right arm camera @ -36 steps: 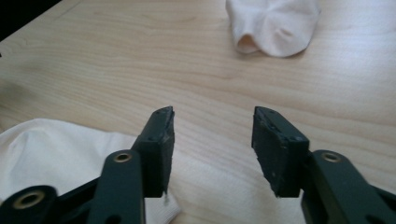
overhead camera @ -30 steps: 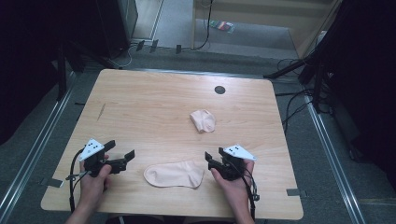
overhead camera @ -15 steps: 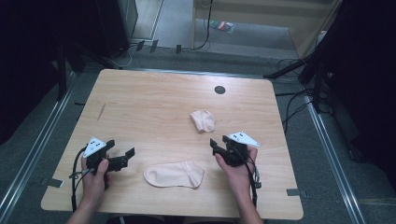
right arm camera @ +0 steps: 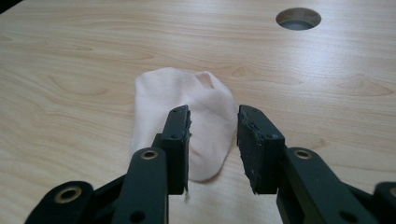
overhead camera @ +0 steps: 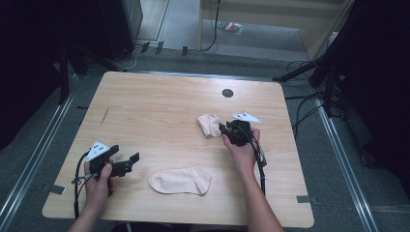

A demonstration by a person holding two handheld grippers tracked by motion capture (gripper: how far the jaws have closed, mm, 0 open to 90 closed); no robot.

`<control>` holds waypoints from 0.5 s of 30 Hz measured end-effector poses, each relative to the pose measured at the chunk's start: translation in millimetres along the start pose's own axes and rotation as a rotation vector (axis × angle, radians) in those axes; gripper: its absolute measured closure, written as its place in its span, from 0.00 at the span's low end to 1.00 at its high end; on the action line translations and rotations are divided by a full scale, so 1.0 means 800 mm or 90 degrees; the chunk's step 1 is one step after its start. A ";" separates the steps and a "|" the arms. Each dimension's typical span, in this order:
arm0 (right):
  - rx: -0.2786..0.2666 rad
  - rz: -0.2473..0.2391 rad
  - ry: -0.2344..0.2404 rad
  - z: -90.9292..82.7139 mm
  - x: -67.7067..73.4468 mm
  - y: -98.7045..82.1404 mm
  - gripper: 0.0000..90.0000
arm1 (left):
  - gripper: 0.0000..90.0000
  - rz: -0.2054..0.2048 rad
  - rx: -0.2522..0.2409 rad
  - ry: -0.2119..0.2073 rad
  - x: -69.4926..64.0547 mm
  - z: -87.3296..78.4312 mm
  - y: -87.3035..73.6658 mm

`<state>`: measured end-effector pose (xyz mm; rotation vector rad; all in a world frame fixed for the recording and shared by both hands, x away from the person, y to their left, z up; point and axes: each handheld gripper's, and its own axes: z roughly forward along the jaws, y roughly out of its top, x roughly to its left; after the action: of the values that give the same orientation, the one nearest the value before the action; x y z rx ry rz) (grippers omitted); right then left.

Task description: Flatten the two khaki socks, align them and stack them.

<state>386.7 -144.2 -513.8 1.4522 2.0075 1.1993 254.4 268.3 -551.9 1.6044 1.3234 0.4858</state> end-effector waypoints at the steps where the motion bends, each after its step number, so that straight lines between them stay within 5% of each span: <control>1: 0.000 0.000 0.000 0.000 0.000 0.000 0.73 | 0.06 0.000 0.000 0.000 0.000 0.000 0.000; 5: 0.002 0.033 0.006 0.021 -0.008 0.001 0.70 | 0.06 0.001 0.000 -0.002 0.000 0.000 0.000; 7: 0.008 0.069 0.025 0.035 -0.014 0.000 0.56 | 0.06 0.005 -0.010 -0.001 -0.001 -0.001 -0.001; 12: 0.037 0.075 0.025 0.056 -0.011 -0.003 0.47 | 0.06 0.004 -0.010 -0.002 -0.001 -0.001 0.000; 15: 0.053 0.068 0.009 0.063 -0.004 -0.004 0.51 | 0.06 0.004 -0.010 -0.002 -0.001 -0.001 0.000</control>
<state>422.4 -126.3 -545.3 1.6134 2.0342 1.1848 253.8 268.0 -551.8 1.5963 1.3097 0.4953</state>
